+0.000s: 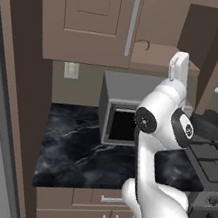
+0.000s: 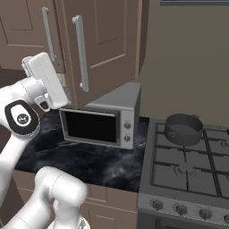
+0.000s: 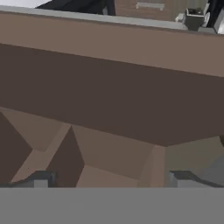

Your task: Open the cabinet and move the ladle to the pot. Then close the cabinet.

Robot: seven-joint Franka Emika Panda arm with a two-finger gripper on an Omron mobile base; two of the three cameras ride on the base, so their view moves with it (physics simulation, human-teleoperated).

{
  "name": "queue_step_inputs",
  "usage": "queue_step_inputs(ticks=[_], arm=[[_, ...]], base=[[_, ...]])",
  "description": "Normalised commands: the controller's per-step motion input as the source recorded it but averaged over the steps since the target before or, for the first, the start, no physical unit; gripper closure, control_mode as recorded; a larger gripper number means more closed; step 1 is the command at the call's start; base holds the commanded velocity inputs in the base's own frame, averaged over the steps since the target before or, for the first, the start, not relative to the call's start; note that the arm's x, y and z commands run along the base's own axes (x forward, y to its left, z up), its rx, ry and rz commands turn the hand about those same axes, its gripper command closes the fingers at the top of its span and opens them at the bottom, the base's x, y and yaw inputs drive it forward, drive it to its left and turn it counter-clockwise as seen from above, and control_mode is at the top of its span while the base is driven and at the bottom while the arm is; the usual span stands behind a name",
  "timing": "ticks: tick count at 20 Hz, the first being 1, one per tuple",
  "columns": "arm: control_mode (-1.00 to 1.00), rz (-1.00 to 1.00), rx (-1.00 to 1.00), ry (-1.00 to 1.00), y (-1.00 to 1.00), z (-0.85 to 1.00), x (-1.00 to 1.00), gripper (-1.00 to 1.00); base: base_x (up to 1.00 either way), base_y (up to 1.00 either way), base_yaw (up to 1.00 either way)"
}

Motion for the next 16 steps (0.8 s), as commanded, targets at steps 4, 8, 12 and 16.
queue_step_inputs(ticks=[4, 8, 12, 16], arm=[[-1.0, -0.03, 0.0, -0.01, 0.0, -0.16, 0.31, -1.0], [-1.0, -0.02, 0.01, 0.0, -0.14, -0.1, 0.5, -1.0], [-1.0, -0.01, 0.0, 0.0, -0.13, -0.06, 0.48, -1.0], [-1.0, 0.0, 0.0, 0.0, -0.13, -0.09, 0.43, -1.0]], base=[[0.0, 0.0, 0.0], [0.0, 0.0, 0.0], [0.0, 0.0, 0.0], [0.0, 0.0, 0.0]])
